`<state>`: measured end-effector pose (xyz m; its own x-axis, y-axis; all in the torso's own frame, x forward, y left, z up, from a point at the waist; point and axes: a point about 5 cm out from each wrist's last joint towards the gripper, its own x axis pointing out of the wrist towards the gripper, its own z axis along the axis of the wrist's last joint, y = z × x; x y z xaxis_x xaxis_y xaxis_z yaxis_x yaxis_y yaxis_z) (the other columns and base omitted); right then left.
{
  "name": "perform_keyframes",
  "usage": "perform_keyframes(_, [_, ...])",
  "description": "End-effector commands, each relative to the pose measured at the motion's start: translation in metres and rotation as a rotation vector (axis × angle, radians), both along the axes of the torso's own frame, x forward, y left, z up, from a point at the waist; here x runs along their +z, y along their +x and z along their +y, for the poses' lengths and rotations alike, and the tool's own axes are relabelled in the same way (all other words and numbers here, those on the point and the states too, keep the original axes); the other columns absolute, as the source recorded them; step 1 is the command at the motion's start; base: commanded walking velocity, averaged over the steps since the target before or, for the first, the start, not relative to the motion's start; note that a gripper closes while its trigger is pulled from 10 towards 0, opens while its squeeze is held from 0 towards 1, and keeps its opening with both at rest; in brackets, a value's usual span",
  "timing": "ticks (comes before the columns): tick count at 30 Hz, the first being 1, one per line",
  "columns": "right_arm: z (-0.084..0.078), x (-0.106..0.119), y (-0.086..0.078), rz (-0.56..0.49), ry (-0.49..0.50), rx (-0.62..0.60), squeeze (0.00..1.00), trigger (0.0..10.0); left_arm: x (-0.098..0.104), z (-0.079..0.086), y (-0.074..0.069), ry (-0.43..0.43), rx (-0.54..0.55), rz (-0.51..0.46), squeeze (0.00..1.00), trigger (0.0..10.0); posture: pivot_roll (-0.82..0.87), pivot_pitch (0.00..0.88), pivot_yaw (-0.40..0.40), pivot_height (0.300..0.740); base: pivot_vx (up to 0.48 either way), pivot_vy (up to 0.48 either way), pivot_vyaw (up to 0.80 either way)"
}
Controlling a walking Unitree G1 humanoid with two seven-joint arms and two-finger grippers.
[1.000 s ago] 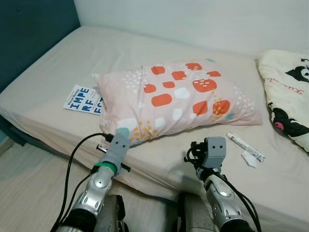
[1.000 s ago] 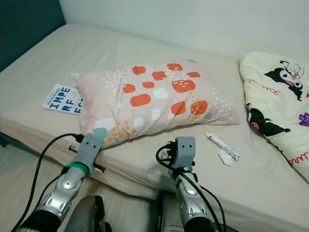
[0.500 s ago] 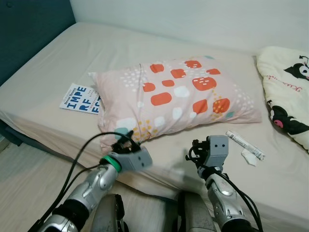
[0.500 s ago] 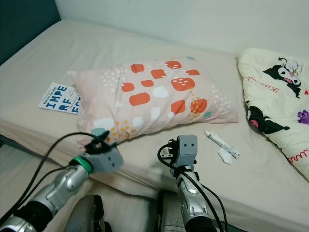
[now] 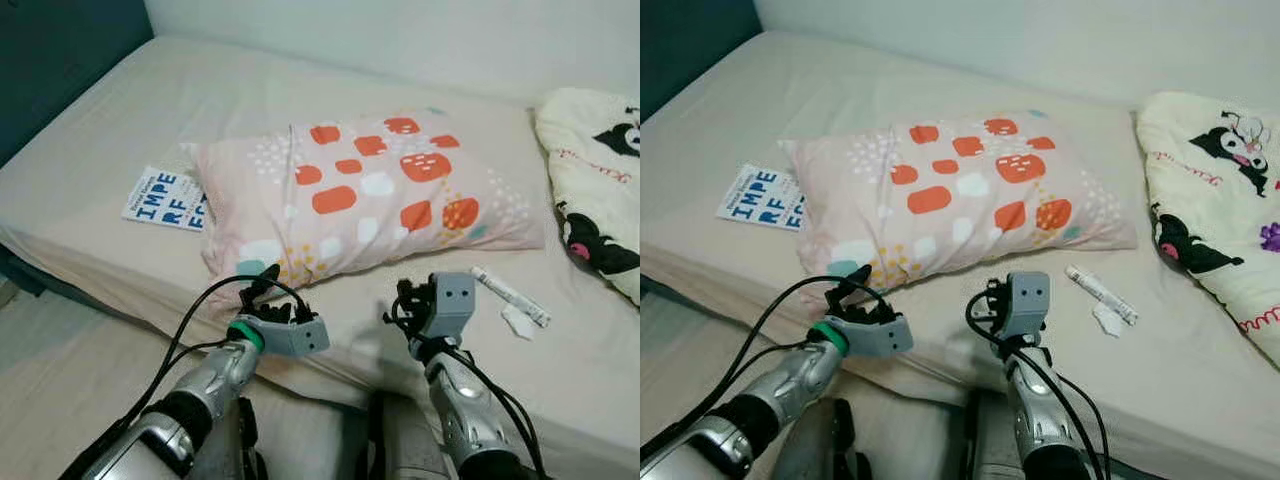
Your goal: Clean up the room
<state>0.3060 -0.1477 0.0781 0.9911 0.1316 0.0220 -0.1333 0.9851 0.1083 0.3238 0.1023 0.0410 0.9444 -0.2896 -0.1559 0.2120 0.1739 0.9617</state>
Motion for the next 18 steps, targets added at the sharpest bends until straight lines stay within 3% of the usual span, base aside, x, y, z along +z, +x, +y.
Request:
perform_keyframes(1, [0.0, -0.003, -0.002, 0.018, 0.01, 0.003, 0.0, 10.0, -0.005, 0.006, -0.001, 0.065, 0.028, -0.004, 1.0, 10.0, -0.06, 0.13, 0.0, 0.606, 0.0, 0.0, 0.0])
perform_keyframes(2, [-0.001, -0.002, -0.002, 0.015, 0.008, 0.002, 0.0, 10.0, -0.004, 0.007, 0.001, 0.085, 0.039, -0.007, 0.0, 10.0, -0.07, 0.132, -0.001, 0.606, 0.0, 0.0, 0.0])
perform_keyframes(7, [-0.002, 0.001, -0.004, 0.01, 0.007, 0.001, 0.0, 10.0, 0.007, 0.014, 0.011, 0.104, 0.089, -0.093, 0.0, 10.0, -0.09, 0.141, 0.0, 0.606, 0.0, 0.0, 0.0])
perform_keyframes(8, [-0.001, 0.003, -0.005, 0.008, 0.006, 0.003, 0.0, 10.0, 0.019, 0.019, 0.019, 0.104, 0.128, -0.166, 0.0, 10.0, -0.1, 0.148, 0.0, 0.606, 0.0, 0.0, 0.0])
perform_keyframes(12, [0.001, 0.006, -0.006, 0.006, 0.007, 0.007, 0.0, 10.0, 0.024, 0.02, 0.024, 0.116, 0.135, -0.171, 0.0, 10.0, -0.12, 0.157, 0.001, 0.606, 0.0, 0.0, 0.0])
perform_keyframes(18, [0.001, 0.01, -0.007, -0.001, 0.011, 0.004, 0.0, 10.0, 0.024, 0.007, 0.025, 0.167, 0.056, -0.124, 0.0, 10.0, -0.14, 0.182, 0.012, 0.606, 0.0, 0.0, 0.0])
